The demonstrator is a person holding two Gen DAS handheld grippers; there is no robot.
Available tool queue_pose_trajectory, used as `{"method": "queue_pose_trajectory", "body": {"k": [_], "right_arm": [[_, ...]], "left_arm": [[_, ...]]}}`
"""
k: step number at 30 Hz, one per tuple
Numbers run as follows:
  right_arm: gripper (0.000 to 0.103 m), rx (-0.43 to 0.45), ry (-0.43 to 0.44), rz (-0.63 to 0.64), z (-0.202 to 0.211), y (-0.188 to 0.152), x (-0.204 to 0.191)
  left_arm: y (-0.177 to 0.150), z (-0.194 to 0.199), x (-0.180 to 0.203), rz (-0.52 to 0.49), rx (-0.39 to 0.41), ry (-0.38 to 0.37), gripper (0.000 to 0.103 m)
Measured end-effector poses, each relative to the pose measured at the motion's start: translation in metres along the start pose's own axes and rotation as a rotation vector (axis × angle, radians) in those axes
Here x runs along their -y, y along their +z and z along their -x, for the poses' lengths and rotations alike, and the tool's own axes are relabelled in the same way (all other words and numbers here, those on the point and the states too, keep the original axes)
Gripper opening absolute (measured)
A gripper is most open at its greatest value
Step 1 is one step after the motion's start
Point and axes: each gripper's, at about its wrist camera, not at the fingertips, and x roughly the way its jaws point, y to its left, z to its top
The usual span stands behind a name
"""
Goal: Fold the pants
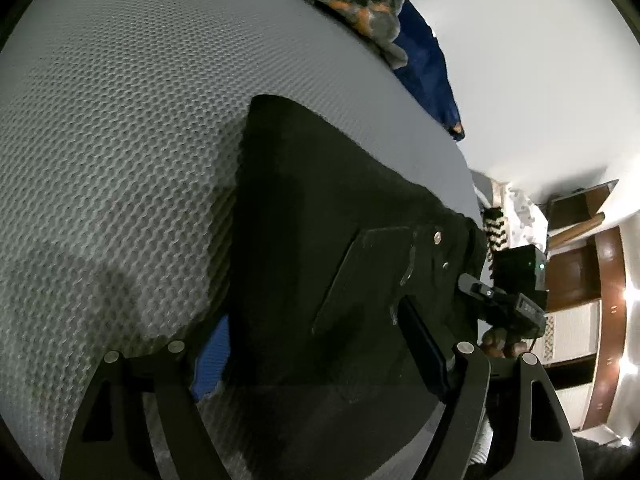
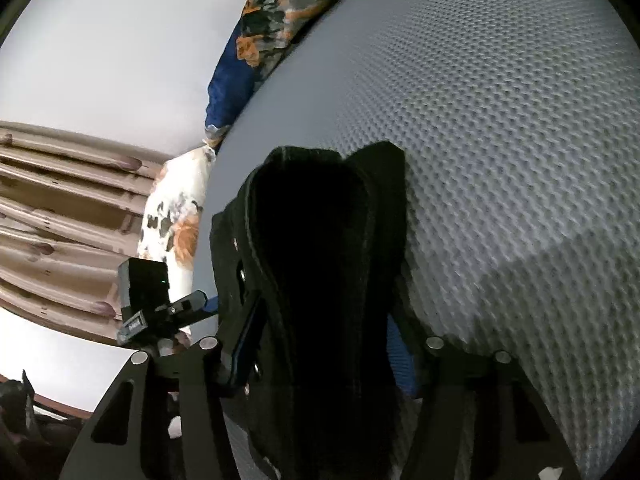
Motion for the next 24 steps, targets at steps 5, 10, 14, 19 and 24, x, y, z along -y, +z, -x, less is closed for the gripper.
{"method": "queue_pose_trajectory", "body": {"k": [5,10,14,19,24], "right_arm": [[0.029,0.042,-0.021,-0.014,-0.003,-0.003,-0.007],[0.024,0.08,-0.048,-0.001,0.002,-0.005,-0.028],[0.023,0.097,-0.062,0.017,0.0,0.006,-0.047],[0.023,0.104,-0.064,0.037,-0.009,0.03,-0.058],[0.023,0.106,-0.065,0.045,-0.027,0.064,-0.063]], "left_arm": [[0.004,-0.002,0.004,-0.01,0.031,0.034,0.048],[0.006,0.008,0.005,0.004,0.046,0.024,0.027],[0.011,0.015,0.017,-0.038,0.07,0.054,0.026],[0.035,0.026,0.02,-0.058,0.098,0.071,0.026],[0.066,0.024,0.014,-0.095,0.137,0.111,0.025]]}}
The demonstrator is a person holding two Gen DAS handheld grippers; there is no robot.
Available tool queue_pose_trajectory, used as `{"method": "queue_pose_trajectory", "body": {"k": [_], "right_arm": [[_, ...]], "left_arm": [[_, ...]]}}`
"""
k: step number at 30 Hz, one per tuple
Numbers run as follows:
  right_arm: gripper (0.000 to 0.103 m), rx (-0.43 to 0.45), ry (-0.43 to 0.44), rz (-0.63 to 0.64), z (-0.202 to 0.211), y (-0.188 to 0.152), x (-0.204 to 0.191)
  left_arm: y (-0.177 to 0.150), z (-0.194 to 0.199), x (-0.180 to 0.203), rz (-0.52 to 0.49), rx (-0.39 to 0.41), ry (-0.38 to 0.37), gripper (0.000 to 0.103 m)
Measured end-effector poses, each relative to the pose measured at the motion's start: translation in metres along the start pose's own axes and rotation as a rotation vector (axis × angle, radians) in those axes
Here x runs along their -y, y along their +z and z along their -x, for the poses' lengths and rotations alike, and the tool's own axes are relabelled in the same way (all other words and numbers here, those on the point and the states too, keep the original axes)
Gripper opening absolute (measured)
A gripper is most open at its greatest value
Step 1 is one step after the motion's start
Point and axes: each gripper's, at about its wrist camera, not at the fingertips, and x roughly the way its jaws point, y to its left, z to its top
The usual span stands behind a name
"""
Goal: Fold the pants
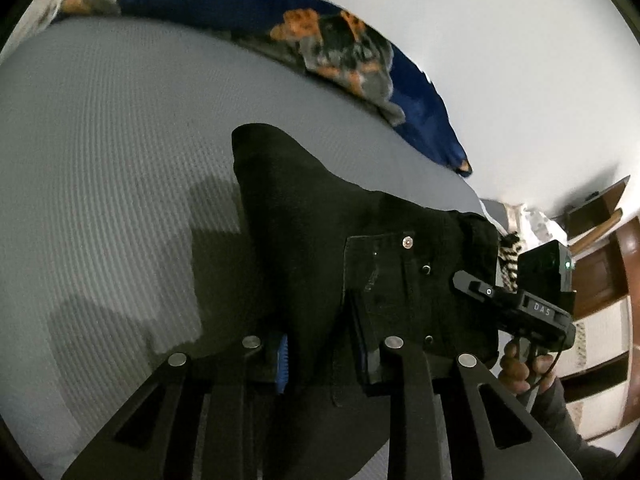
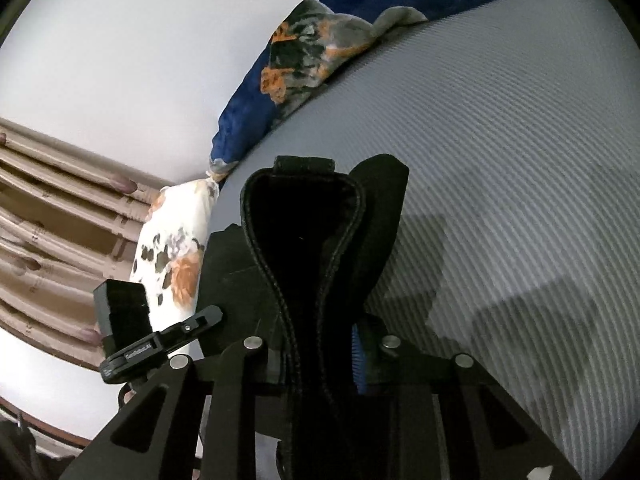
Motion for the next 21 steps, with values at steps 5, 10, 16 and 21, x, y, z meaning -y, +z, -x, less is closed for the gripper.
{"method": "queue_pose_trajectory", "body": {"k": [5,10,16,21], "right_arm": [[0.023,-0.001,-0.013,0.007,-0.025,0.033,-0.003],[0.022,0.002,-0.047,0.028,-0.041,0.056,-0.007],[0.026,0.013,-0.157,0.069,-0.057,0.065,-0.002],[0.051,0.017,-0.285,0.091,-0.061,0.054,0.008]], "left_arm": [[0.031,-0.021,-0.018,-0.011,0.028,0.035,0.026],[0.053,-0.03,-0.025,-0.024,0.04,0.069,0.026],[0.06,-0.046,-0.039,-0.031,0.05,0.138,0.026],[0.047,-0.058,-0.052,-0.005,0.045,0.246,0.045]]}}
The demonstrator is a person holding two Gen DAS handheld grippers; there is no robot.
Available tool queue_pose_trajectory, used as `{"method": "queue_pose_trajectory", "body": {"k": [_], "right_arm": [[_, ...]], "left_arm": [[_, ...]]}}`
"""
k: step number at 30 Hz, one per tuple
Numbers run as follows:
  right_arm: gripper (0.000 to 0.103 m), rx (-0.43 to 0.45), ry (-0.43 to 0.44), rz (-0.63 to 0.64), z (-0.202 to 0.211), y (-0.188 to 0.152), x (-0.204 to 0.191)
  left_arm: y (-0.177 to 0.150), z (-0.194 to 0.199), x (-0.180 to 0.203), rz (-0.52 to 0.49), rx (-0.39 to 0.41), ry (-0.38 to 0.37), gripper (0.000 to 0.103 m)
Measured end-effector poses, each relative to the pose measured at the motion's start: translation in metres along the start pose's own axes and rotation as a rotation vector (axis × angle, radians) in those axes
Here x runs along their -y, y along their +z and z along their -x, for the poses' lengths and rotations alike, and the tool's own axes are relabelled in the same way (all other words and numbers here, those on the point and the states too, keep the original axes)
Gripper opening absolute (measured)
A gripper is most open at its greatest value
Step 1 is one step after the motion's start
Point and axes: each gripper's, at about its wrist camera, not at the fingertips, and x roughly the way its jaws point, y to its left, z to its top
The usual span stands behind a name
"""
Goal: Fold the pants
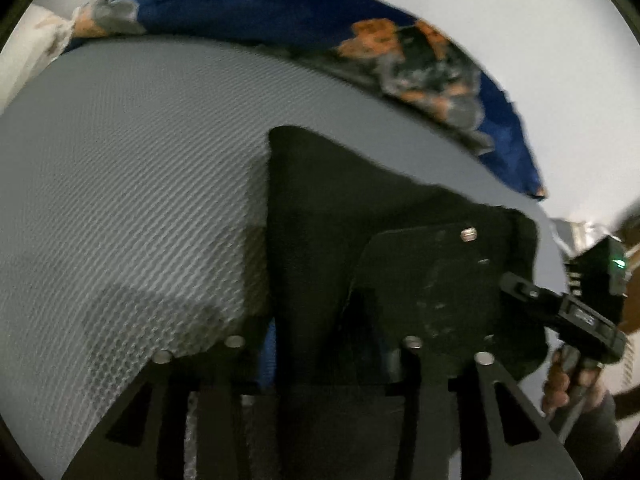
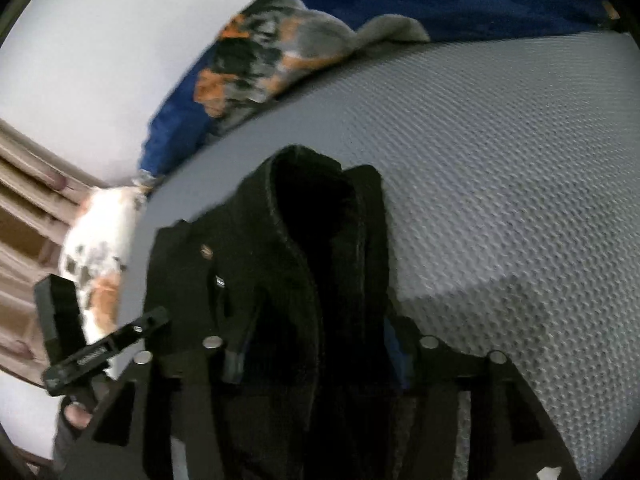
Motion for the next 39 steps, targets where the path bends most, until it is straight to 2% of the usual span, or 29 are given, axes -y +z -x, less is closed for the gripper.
{"method": "queue_pose_trajectory", "body": {"k": [3,7,10,12,16,19,24,26,31,39], "right_arm": [[0.051,0.007,-0.04,0.041,0.003,-0.009,-0.002],[0.056,0.018,-0.129,0.081,0.014,-0.02,-0.011],[0.058,0.058,-0.194,0.117,0.03,-0.03,-0.021],[0.059,0.088,-0.225,0.144,0.044,-0.04,-0.031],[0.072,0.154,-0.287,0.203,0.071,-0.065,-0.054],[0.076,0.186,-0.323,0.24,0.085,-0.086,-0.069],[0.084,0.219,-0.352,0.281,0.102,-0.126,-0.094],[0.09,0.234,-0.352,0.302,0.108,-0.142,-0.103],[0.091,0.253,-0.325,0.302,0.117,-0.166,-0.116],[0.094,0.266,-0.317,0.302,0.122,-0.185,-0.129]], "left_arm": [[-0.01,0.002,0.003,-0.02,0.013,0.049,0.051],[-0.028,0.016,0.015,-0.068,0.044,0.153,0.053],[-0.043,0.03,0.025,-0.115,0.074,0.246,0.053],[-0.052,0.041,0.029,-0.13,0.094,0.276,0.055],[-0.076,0.067,0.034,-0.125,0.133,0.339,0.06],[-0.094,0.085,0.038,-0.129,0.16,0.395,0.062],[-0.122,0.11,0.042,-0.1,0.189,0.415,0.063],[-0.134,0.12,0.043,-0.083,0.207,0.416,0.063],[-0.162,0.136,0.05,-0.079,0.223,0.423,0.064],[-0.182,0.148,0.058,-0.109,0.248,0.439,0.065]]}}
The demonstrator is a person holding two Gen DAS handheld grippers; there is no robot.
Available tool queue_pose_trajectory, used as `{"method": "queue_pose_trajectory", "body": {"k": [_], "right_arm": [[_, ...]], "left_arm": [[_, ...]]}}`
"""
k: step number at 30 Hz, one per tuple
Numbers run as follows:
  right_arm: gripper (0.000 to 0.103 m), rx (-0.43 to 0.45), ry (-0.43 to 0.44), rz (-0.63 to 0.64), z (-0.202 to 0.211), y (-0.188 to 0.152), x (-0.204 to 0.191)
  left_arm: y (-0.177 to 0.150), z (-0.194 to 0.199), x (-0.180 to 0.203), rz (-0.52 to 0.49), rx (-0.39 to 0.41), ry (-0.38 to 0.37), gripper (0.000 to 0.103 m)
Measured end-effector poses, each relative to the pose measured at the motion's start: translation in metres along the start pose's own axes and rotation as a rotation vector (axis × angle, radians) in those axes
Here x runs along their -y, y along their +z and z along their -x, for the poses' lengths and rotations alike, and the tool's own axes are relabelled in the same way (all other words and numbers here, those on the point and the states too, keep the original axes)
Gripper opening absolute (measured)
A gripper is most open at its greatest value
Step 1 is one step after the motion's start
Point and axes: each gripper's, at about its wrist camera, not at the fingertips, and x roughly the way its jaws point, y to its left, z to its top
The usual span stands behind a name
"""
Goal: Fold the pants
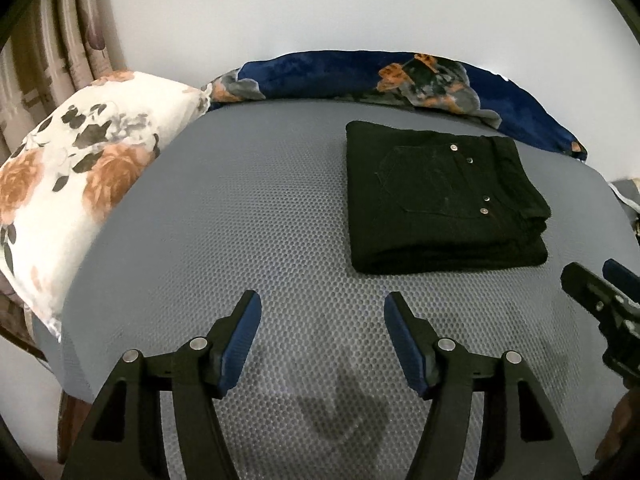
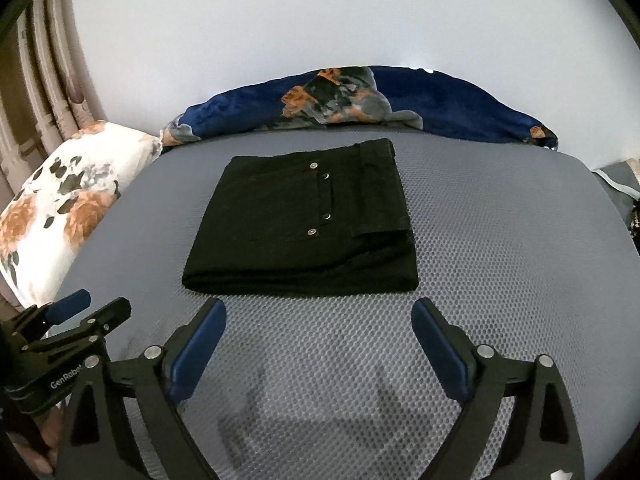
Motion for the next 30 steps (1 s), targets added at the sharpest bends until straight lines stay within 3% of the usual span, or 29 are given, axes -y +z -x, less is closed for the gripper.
{"method": "queue_pose_trajectory", "body": {"k": [16,30], "right_arm": [[0.096,0.015,-0.043,0.021,0.003,-0.011,-0.008],[0.097,-0.012,-0.007,0.0,-0.005,-0.015,-0.009]], "left_arm": [[-0.004,0.0,0.002,-0.012,0.003,0.014,0.065],[-0.009,-0.003,0.004,-0.012,-0.009,0.023,0.065]]}}
